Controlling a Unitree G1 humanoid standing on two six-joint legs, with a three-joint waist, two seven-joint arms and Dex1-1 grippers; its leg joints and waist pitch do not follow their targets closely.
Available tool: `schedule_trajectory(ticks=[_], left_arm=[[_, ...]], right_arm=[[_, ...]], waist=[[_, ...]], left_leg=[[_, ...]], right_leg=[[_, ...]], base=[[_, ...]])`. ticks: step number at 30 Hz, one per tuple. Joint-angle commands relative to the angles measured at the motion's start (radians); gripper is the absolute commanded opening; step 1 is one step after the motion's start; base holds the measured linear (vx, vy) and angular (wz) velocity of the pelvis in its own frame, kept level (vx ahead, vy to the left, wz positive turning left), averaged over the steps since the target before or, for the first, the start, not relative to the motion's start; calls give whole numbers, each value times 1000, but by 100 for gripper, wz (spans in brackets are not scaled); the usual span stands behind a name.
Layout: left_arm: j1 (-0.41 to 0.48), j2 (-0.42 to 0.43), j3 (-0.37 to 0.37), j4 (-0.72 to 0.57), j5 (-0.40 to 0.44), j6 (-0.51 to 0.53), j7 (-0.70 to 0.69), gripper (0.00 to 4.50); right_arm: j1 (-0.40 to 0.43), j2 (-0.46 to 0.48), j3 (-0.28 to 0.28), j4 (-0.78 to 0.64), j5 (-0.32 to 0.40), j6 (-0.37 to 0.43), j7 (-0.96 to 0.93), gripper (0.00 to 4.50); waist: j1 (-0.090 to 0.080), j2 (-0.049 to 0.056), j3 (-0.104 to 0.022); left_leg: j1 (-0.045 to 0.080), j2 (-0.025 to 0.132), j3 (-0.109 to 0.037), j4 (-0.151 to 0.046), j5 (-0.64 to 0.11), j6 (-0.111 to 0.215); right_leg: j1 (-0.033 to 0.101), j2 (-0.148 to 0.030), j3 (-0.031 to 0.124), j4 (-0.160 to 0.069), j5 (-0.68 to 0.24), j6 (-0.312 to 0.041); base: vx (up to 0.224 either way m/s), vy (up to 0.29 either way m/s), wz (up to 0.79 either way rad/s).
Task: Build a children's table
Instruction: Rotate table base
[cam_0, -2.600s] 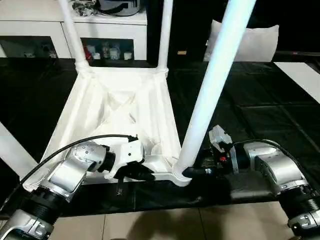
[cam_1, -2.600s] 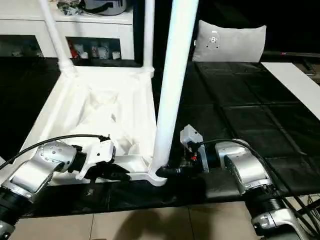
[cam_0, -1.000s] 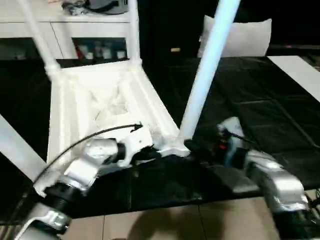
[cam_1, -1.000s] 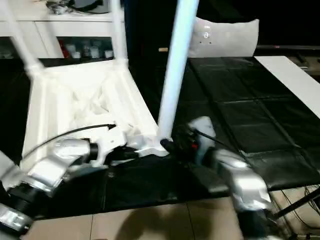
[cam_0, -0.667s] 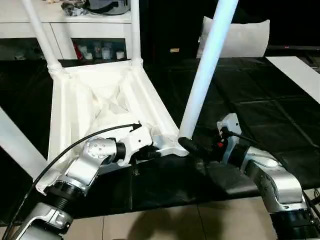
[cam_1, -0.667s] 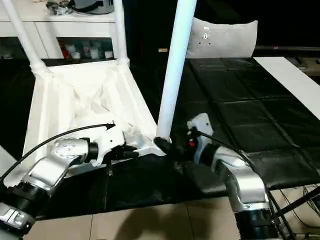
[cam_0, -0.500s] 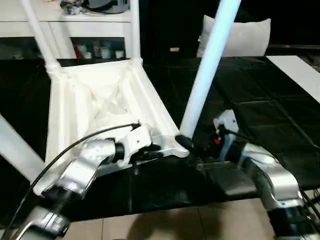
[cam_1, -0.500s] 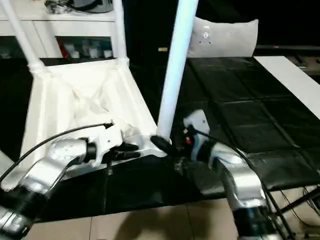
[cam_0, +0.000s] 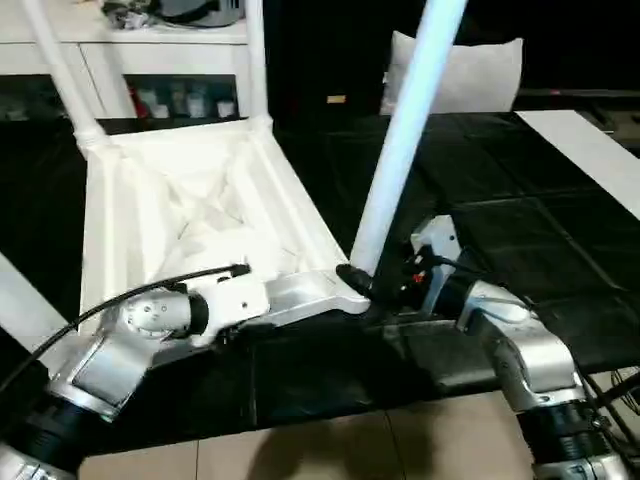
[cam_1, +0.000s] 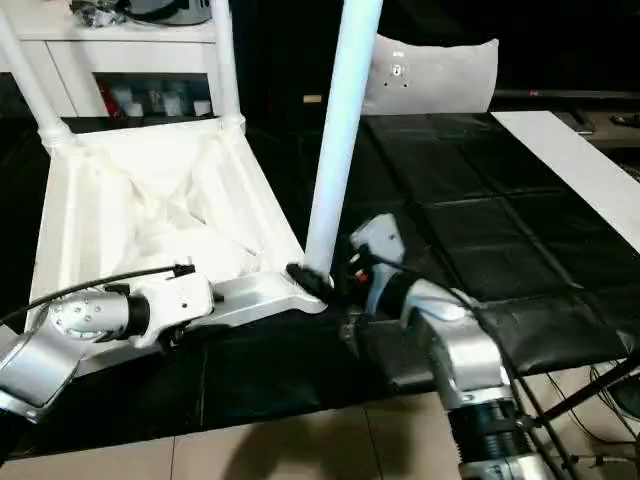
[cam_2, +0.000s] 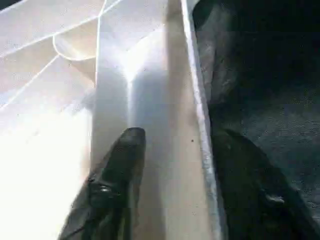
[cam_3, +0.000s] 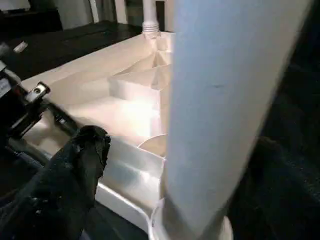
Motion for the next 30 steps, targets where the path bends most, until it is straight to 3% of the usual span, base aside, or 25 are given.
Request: schedule_trajectory(ticks=[1,8,13,18,20,21,23,28,30], left_arm=[[-22,4,17,25,57,4,80,274],[-17,18,38,8,98,6,141,331],[-8,28,61,-1,103,-10,175,376],[20,-89,147,-62,-32,24,228,422],[38,-149,177,-104,-89,52,252,441],[60,-219,210,-151,-153,83,284,441],[80,-275,234,-187,-199,103,315,446],[172,-362,236,-282,-265,136,355,446],[231,-379,224,-336,-285,155,353,446]], right_arm=[[-16,4,6,5,-7,-11,-6,450],[-33,27,21,46,-18,-23,-33,450],[-65,44,19,91,-32,-35,-51,450],[-94,52,23,149,-56,-61,-82,450],[-100,57,19,161,-61,-60,-98,450],[-108,63,14,178,-67,-64,-118,450],[-114,68,10,191,-73,-66,-135,450],[-132,75,-6,235,-88,-81,-185,450],[-143,71,-21,258,-89,-85,-210,450]], waist=[[-2,2,-54],[-6,1,-52],[-11,0,-53],[-12,0,-54],[-12,-6,-53],[-12,-6,-53],[-11,-7,-51],[-16,-12,-46],[-18,-17,-46]], left_leg=[[-20,30,3,-71,-58,46],[-18,27,2,-71,-84,45],[-20,30,0,-71,-74,45],[-22,35,0,-68,-55,35],[-24,37,2,-68,-47,38],[-24,37,2,-68,-47,38],[-26,38,4,-67,-55,36],[-27,28,5,-68,-88,53],[-28,31,5,-67,-85,50]], right_leg=[[70,-77,82,-64,-358,3],[68,-76,78,-73,-407,20],[68,-77,81,-64,-364,-4],[69,-82,85,-55,-319,-44],[70,-83,87,-50,-295,-67],[70,-83,87,-50,-295,-67],[71,-85,87,-54,-311,-77],[71,-75,79,-76,-407,-7],[70,-77,79,-75,-407,-8]], base=[[0,0,0],[0,0,0],[0,0,0],[0,0,0],[0,0,0],[0,0,0],[0,0,0],[0,0,0],[0,0,0]])
